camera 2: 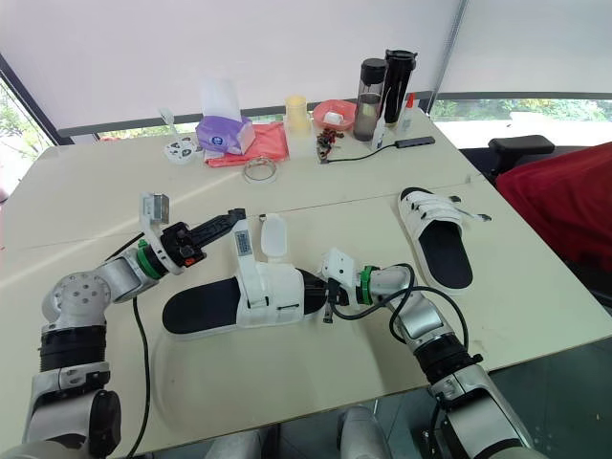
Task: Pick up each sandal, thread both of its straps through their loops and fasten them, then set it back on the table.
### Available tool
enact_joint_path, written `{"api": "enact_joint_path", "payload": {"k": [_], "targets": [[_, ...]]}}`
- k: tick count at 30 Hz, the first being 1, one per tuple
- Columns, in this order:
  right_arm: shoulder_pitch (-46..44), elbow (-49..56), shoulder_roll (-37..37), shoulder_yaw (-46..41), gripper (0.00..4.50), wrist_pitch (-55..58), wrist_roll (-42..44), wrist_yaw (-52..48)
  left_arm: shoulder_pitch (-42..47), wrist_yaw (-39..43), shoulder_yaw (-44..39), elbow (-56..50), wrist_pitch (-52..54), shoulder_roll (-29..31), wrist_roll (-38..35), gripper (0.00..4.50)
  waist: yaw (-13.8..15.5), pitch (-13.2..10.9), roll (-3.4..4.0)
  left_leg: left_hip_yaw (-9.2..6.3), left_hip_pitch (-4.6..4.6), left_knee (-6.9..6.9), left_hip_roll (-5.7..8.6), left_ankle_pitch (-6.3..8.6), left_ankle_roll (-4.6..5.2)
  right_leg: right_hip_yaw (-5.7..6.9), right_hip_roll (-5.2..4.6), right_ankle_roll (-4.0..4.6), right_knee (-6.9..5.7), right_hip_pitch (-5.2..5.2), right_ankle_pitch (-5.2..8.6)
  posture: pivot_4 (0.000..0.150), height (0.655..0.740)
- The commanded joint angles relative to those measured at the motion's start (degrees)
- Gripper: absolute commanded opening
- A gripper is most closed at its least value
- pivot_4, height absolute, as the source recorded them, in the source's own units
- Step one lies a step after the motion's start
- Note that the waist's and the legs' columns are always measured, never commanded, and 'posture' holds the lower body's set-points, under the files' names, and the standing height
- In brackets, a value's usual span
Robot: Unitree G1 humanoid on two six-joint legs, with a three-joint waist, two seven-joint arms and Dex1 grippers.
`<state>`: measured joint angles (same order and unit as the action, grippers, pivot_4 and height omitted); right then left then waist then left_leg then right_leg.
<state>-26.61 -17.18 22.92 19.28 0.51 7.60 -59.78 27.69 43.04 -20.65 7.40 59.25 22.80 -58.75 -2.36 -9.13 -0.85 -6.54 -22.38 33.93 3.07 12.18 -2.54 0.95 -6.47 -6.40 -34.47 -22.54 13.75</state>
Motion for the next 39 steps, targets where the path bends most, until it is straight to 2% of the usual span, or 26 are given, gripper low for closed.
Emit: {"api": "enact_joint_path", "payload": {"k": [1,6,9,18,23,28,35,38,39], "targets": [[2.67,-6.17,0.44,3.54,0.04,2.42,-5.61,1.13,1.12,-1.72,-3.20,-1.94,-1.22,-0.35,-2.94,0.03,-0.01,-0.01,-0.01,0.00,0.00,0.00,0.00,0.00,0.00,0.00,0.00,0.00,0.00,0.00,0.00,0.150,0.7400],[2.45,-6.41,0.66,3.49,0.04,2.36,-5.63,0.90,3.41,-6.51,-3.68,4.09,-4.50,-1.31,0.52,0.03,0.04,-0.01,-0.02,0.00,0.00,0.00,0.01,-0.01,0.00,0.00,0.01,-0.01,-0.01,0.00,0.00,0.150,0.7400],[2.63,-6.14,0.88,3.49,0.04,2.49,-5.60,0.85,3.89,-6.71,-2.48,7.55,-5.12,-0.97,2.50,0.03,0.14,-0.01,-0.02,0.01,0.00,0.02,0.03,-0.01,0.01,0.00,0.02,-0.01,-0.01,0.00,-0.01,0.150,0.7400],[2.97,-5.69,0.96,3.49,0.04,2.77,-5.54,0.95,3.01,-0.04,6.45,11.23,-10.07,-0.98,12.21,0.03,0.20,0.01,-0.03,0.04,0.01,0.01,0.04,0.00,-0.01,0.00,0.02,-0.02,0.01,0.02,-0.02,0.150,0.7400],[3.18,-5.48,0.85,3.53,0.04,2.85,-5.53,1.11,4.88,1.99,9.28,17.83,-13.21,-1.45,17.11,0.03,0.28,0.03,-0.03,0.03,0.01,0.01,0.04,0.00,-0.01,0.00,0.01,-0.02,0.02,0.02,-0.01,0.150,0.7400],[3.25,-5.42,0.90,3.39,0.04,2.96,-5.46,1.41,6.53,3.29,9.44,24.71,-15.74,-0.50,20.80,0.03,0.35,0.09,-0.03,0.02,0.04,0.02,0.05,0.00,-0.01,0.01,0.01,-0.02,0.01,0.06,-0.01,0.150,0.7400],[3.43,-5.25,0.88,3.47,0.04,3.01,-5.41,1.65,5.74,6.00,12.11,26.83,-17.69,-0.19,24.86,0.03,0.36,0.39,0.05,0.01,0.11,0.01,0.03,0.00,-0.02,0.02,-0.01,-0.03,0.03,0.16,-0.01,0.150,0.7400],[3.21,-5.47,0.72,3.51,0.04,2.98,-5.44,1.75,4.87,7.31,12.60,25.50,-16.99,-0.33,25.01,0.90,0.24,0.46,0.10,0.01,0.11,0.01,0.03,0.01,-0.02,0.02,-0.02,-0.03,0.05,0.17,-0.01,0.150,0.7400],[3.20,-5.45,0.70,3.52,0.04,2.99,-5.44,1.78,4.59,7.48,12.58,25.07,-16.46,-0.33,24.98,1.56,0.17,0.47,0.12,0.01,0.11,0.00,0.03,0.01,-0.02,0.02,-0.02,-0.03,0.06,0.16,-0.01,0.150,0.7400]]}}
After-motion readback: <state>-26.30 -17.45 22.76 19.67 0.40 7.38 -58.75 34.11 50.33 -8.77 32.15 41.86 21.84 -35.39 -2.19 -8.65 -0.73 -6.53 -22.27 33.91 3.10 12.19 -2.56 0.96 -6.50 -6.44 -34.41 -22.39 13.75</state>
